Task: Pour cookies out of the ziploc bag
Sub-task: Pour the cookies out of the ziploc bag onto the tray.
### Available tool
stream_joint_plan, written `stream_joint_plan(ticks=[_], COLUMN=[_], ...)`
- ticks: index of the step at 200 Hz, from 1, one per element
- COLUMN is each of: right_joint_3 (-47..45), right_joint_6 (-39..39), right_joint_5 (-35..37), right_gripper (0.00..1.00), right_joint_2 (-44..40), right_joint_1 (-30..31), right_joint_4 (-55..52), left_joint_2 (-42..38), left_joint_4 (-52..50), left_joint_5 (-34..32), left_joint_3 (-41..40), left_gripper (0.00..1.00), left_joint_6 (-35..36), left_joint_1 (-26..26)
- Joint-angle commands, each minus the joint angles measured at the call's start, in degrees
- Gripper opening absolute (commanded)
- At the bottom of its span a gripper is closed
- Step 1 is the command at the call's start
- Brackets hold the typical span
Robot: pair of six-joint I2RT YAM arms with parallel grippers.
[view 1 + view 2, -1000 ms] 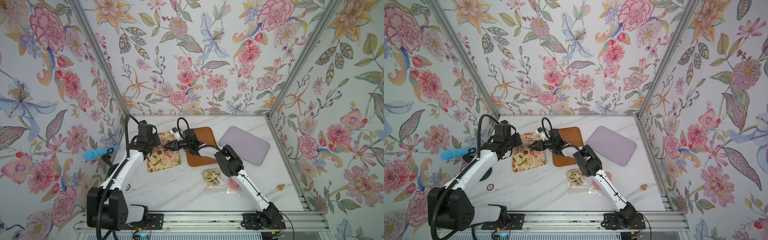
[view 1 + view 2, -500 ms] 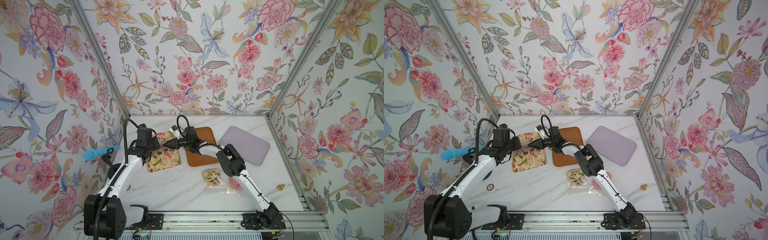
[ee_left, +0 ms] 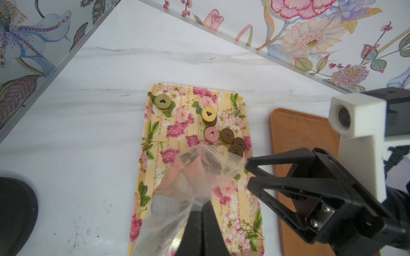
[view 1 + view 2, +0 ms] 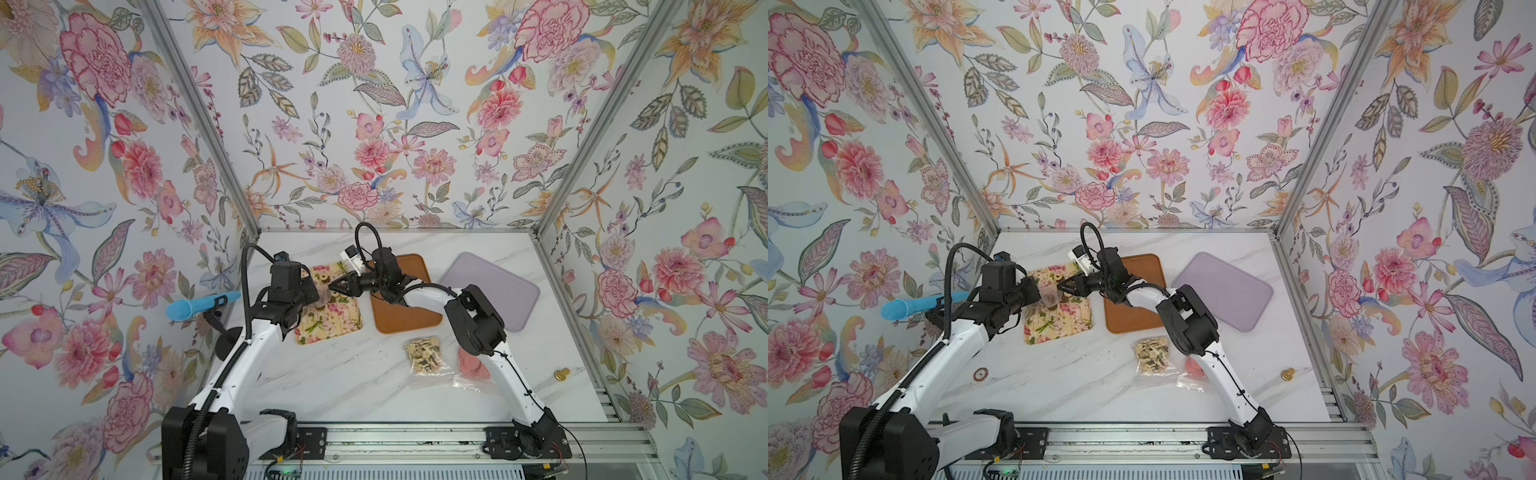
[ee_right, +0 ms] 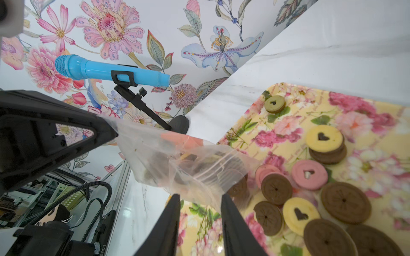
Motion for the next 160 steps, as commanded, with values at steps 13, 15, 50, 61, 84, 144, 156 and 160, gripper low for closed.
stream_joint_plan(ticks=[13, 15, 50, 61, 84, 144, 156, 160], right_joint_3=[-7.83, -8.29, -13.21, -13.64, -13.06, -19.11, -21.36, -21.79], right_joint_6=[-8.38, -8.71, -8.23, -8.33, -10.38, -7.78, -6.83, -6.88], right_joint_5=[7.15, 7.66, 11.08, 11.41, 11.37, 16.58, 18.46, 19.12], right_gripper=[0.37, 0.37, 0.37, 0.37, 0.37, 0.42, 0.41, 0.41], right_joint_2=[-8.82, -9.15, -11.4, -11.76, -12.27, -13.84, -14.49, -14.69], right_joint_1=[3.2, 3.33, 3.62, 3.44, 4.01, 8.91, 10.06, 10.52], right_joint_4=[-2.56, -2.58, -0.72, -0.56, -2.74, 6.64, 9.86, 10.47], left_joint_2=[-1.89, -1.93, -2.89, -3.2, -3.87, -6.07, -6.64, -6.76], left_joint_4=[1.88, 1.95, 2.3, 2.0, 1.76, 4.48, 5.32, 5.52], left_joint_5=[1.34, 1.34, 1.79, 1.78, 1.88, 1.88, 1.78, 1.81], left_joint_3=[-1.88, -1.98, -2.35, -2.27, -2.51, -4.63, -5.37, -5.6], left_gripper=[0.0, 0.0, 0.0, 0.0, 0.0, 0.0, 0.0, 0.0], left_joint_6=[-3.63, -3.83, -5.11, -5.17, -5.63, -9.74, -11.01, -11.48], left_joint_1=[-0.44, -0.45, -0.47, -0.45, -0.51, -0.5, -0.45, -0.45])
